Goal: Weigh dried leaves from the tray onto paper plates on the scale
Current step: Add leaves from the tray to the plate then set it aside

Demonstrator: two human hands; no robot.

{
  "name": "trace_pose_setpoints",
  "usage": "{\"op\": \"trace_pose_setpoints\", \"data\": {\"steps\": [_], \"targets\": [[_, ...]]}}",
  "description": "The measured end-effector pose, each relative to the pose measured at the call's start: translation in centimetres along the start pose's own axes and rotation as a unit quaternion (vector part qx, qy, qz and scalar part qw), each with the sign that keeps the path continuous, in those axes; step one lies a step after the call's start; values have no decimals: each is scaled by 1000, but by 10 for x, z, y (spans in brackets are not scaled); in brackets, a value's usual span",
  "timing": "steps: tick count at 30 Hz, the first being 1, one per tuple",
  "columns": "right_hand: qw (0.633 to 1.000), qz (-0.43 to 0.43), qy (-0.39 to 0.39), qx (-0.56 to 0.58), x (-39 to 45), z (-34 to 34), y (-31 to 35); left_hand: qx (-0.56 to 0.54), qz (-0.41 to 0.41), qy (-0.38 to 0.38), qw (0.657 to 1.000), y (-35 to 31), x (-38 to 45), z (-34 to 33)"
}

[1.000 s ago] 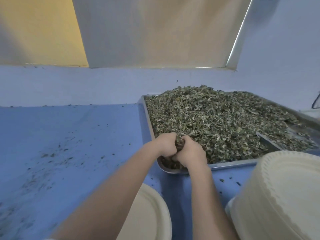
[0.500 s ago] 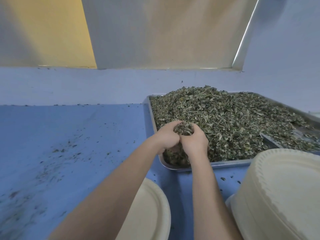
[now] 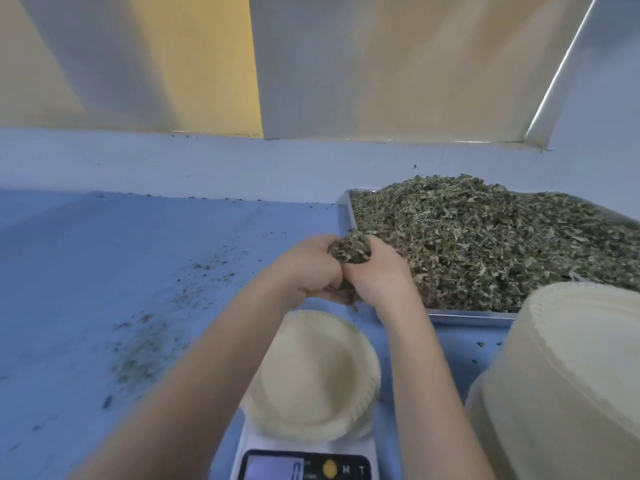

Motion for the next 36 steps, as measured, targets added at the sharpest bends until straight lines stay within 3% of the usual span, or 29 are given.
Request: {"op": "trace_pose_setpoints", "data": {"steps": [5, 9, 11, 17, 27, 36], "targets": [[996, 6, 85, -12, -47, -19, 2, 118, 41, -13, 992, 21, -50, 11], [966, 31, 217, -137, -61, -13, -3, 268, 45, -26, 962, 29, -70, 16], [957, 35, 233, -167, -63, -5, -5, 310, 35, -26, 950, 27, -76, 19], [978, 63, 159, -121, -59, 3, -7, 337, 11, -65, 939, 24, -76, 20], [998, 64, 2, 17, -39, -26, -18, 208, -66, -163, 962, 46, -48, 7], [996, 76, 6, 36, -34, -40, -24, 160, -75, -197, 964, 60, -41, 6]]}}
Point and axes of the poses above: each hand's wrist, its own x-axis towards the middle knuckle, its own z-axis out of the back of the hand, y = z × x, the point moved 1 cm from there along x, towards the middle knuckle, and after that the axes turned 2 degrees about -x, right-handed, at the moved point
